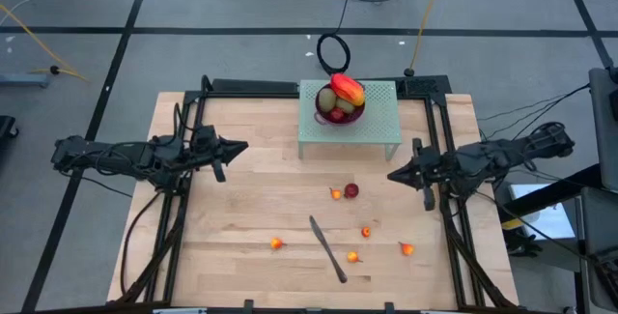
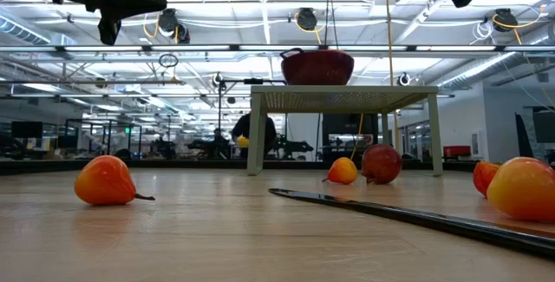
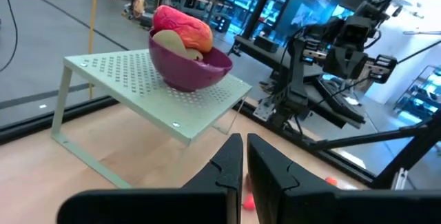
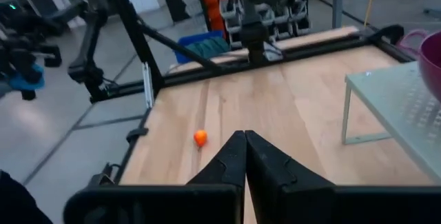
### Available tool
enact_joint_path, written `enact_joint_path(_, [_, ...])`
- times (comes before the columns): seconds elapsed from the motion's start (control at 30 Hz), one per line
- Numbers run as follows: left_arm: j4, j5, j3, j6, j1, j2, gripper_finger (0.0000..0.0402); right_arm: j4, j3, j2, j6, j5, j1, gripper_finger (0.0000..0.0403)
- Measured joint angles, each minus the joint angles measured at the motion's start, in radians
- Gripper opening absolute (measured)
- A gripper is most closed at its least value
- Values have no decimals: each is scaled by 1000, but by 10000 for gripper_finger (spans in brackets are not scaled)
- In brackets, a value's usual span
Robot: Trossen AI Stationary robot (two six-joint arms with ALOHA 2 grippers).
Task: Pick & Place Fruit
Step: Put the orange pear into the violet strainer bowl on the shelf
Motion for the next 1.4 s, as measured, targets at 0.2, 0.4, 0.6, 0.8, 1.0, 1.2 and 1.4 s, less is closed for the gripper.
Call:
enact_joint_path(0.2, [54, -1, 0, 1, 0, 9, 21, 1, -11, -75, -40, 0, -6, 0])
enact_joint_path(0.4, [149, -5, 0, 12, 0, 65, 21, 0, -46, -132, -49, 1, -5, 0])
enact_joint_path(0.6, [225, -5, 3, 12, -11, 149, 21, 0, -117, -197, -8, 2, -5, 0])
enact_joint_path(0.8, [222, -3, 76, 29, -35, 237, 21, 38, -181, -275, 3, 2, -5, 0])
enact_joint_path(1.0, [96, 0, 213, 68, -64, 333, 21, 37, -232, -355, 6, 2, -5, 0])
enact_joint_path(1.2, [-112, 0, 374, 66, -89, 441, 21, 38, -271, -434, 6, 2, -5, 0])
enact_joint_path(1.4, [-251, 2, 500, 36, -122, 540, 21, 37, -323, -515, 14, 2, -5, 0])
